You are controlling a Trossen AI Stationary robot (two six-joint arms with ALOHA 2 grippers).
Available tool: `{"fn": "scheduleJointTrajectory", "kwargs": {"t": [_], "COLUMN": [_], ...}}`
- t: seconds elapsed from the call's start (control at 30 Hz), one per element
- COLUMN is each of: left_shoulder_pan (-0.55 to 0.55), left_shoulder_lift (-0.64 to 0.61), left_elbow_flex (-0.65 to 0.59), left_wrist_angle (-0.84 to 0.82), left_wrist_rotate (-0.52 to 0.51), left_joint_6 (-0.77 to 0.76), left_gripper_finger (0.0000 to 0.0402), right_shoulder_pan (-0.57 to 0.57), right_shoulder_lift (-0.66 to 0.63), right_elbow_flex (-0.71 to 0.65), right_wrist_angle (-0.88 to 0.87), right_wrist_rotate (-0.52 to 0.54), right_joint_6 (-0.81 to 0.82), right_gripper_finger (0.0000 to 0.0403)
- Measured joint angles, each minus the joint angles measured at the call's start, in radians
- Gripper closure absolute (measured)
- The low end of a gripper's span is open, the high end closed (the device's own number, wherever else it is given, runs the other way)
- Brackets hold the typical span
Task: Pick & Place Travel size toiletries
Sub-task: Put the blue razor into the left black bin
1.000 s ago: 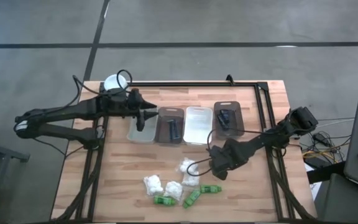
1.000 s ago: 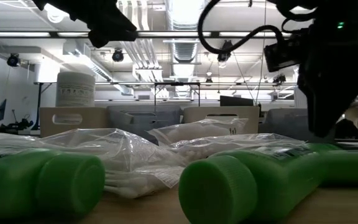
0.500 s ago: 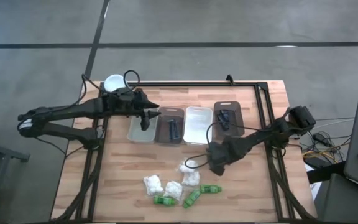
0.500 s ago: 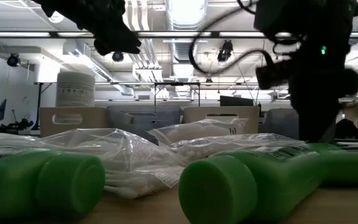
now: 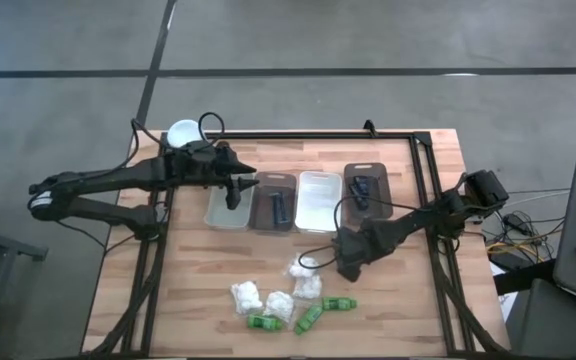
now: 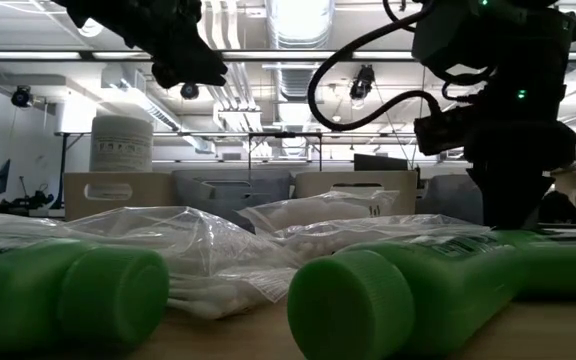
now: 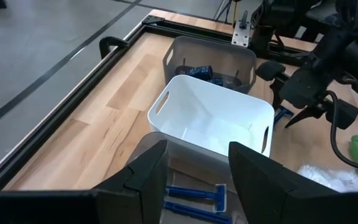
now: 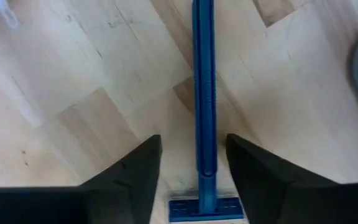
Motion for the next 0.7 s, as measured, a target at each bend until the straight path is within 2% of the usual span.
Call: {"fn": "scheduleJointTrajectory", "kwargs": {"t": [0.17,0.33,0.43,0.57,0.63,0.7], "left_shoulder_pan": [0.000,0.000,0.000,-0.002,-0.001,-0.002], "left_shoulder_lift": [0.000,-0.001,-0.005,-0.012,-0.013,-0.014], "left_elbow_flex": [0.000,0.000,0.000,0.004,0.009,0.009], "left_wrist_angle": [0.000,0.003,0.005,0.006,0.009,0.041], "left_wrist_rotate": [0.030,0.075,0.086,0.096,0.142,0.241], "left_joint_6": [-0.005,-0.100,-0.155,-0.222,-0.267,-0.306], "left_gripper_finger": [0.0227,0.0227,0.0227,0.0227,0.0227,0.0227], "right_shoulder_pan": [0.003,0.023,0.049,0.093,0.122,0.151], "right_shoulder_lift": [0.003,-0.001,-0.016,-0.045,-0.068,-0.099], "right_elbow_flex": [0.016,0.034,0.045,0.074,0.099,0.122], "right_wrist_angle": [0.001,0.011,0.001,-0.015,-0.022,-0.032], "right_wrist_rotate": [-0.029,-0.031,-0.030,-0.026,-0.007,0.044], "right_joint_6": [0.030,0.038,0.079,0.178,0.241,0.313], "right_gripper_finger": [0.0303,0.0372,0.0376,0.0360,0.0359,0.0365]}}
